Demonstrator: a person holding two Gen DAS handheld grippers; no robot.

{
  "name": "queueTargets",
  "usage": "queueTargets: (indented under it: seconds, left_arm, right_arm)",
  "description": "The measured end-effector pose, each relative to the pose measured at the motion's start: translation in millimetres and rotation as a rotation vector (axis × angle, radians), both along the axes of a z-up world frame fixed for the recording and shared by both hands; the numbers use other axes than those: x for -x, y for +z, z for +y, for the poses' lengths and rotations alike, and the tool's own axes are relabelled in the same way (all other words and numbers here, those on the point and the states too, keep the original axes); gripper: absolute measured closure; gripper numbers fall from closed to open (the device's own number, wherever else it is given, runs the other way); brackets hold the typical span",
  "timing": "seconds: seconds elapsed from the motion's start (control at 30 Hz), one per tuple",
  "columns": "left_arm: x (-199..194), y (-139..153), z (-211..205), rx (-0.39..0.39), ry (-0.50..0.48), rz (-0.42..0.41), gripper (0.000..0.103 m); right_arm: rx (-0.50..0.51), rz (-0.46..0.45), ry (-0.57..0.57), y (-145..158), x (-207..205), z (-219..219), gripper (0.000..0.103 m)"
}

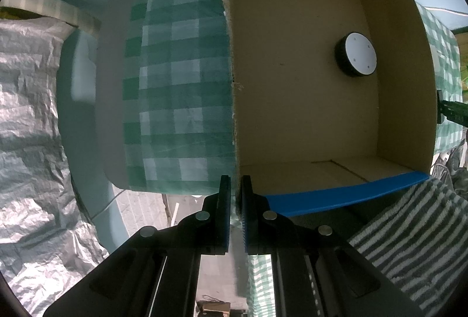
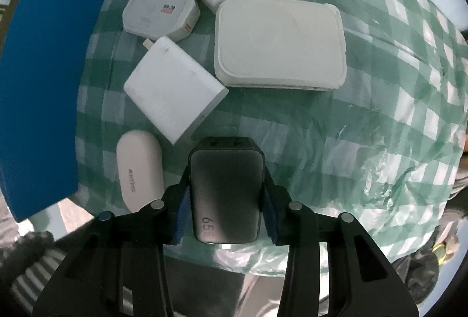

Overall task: Organize rigid objects
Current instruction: 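Carry the power bank into the box beside the puck and release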

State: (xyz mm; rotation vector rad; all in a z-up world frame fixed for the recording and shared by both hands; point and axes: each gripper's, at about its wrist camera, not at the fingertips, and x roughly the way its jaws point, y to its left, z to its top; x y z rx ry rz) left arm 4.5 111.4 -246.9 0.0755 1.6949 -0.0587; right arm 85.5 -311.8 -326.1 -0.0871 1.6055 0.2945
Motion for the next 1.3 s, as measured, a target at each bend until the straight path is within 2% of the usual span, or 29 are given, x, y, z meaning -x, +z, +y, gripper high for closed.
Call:
queueTargets:
  seconds: [0.23, 0.57, 1.03, 1.3]
  left_arm:
    - [0, 0, 0, 0.000, -0.002, 0.001, 0.096]
    - [1, -1, -1, -0.004, -0.007, 0.000, 0.096]
    - [0, -1, -1, -0.001, -0.011, 0.001, 0.096]
    - [-1, -1, -1, 0.000, -0.009, 0.001, 0.096]
  right_arm:
    - [-0.024, -0.009, 0.001, 20, 10, 0, 0.063]
    - [-0.077, -0.062, 0.064, 84, 15, 23, 0.063]
    - [-0.153, -0.130, 0.212, 144, 9, 85, 0.063]
    - [-0.166, -0.165, 0.319, 159, 12, 135, 0.062]
